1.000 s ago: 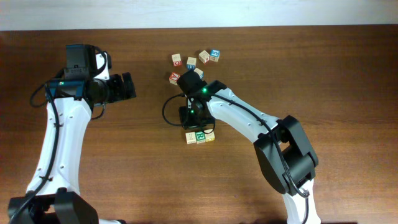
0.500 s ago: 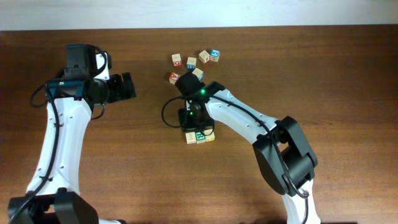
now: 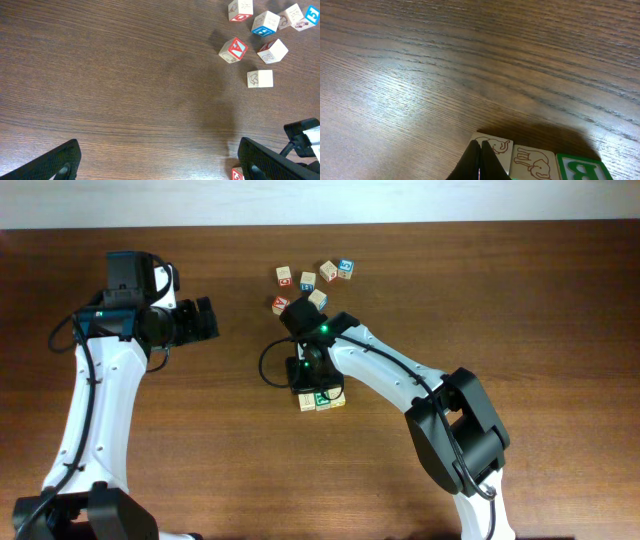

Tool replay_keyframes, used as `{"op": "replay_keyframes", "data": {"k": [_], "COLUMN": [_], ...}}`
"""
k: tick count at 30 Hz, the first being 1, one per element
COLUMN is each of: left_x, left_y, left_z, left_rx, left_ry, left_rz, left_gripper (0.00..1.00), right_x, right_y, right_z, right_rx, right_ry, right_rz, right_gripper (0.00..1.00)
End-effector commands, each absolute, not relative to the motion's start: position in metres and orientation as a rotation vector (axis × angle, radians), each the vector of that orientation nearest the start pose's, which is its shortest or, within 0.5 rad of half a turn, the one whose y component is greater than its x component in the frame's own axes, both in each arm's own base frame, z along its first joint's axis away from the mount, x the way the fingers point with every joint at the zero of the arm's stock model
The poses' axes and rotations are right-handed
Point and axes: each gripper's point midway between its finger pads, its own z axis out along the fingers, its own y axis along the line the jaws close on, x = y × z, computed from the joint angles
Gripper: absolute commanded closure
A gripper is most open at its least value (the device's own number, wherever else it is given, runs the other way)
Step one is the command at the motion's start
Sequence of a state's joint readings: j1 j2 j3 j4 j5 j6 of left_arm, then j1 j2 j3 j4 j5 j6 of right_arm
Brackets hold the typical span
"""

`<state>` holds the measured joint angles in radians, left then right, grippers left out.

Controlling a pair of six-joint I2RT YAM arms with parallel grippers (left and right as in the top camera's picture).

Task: Rotate 3 blocks

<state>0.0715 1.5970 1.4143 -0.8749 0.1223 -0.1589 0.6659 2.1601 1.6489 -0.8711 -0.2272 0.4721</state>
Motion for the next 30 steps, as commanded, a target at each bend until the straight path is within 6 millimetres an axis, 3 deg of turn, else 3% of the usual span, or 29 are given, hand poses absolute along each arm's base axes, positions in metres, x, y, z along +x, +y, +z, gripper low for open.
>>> {"op": "replay_keyframes", "data": {"k": [1, 30], "left_x": [0.4022, 0.4022], "left_y": [0.0086, 0.0086], "left_z": [0.1798, 0.1798], "left_rx": [-0.277, -0.277], "left_ry": [2.612, 2.612], "left_rz": [-0.186, -0.186], "left_gripper": [0.01, 0.01], "right_x": [0.3296, 0.3256], "right_y": [0.3123, 0.3107], "right_z": [0.0242, 0.0238], "right_rx": [-0.328, -0.328], "right_ry": [3.07, 3.089], "right_rz": [0.44, 0.438], "right_gripper": [0.96, 0.96]}}
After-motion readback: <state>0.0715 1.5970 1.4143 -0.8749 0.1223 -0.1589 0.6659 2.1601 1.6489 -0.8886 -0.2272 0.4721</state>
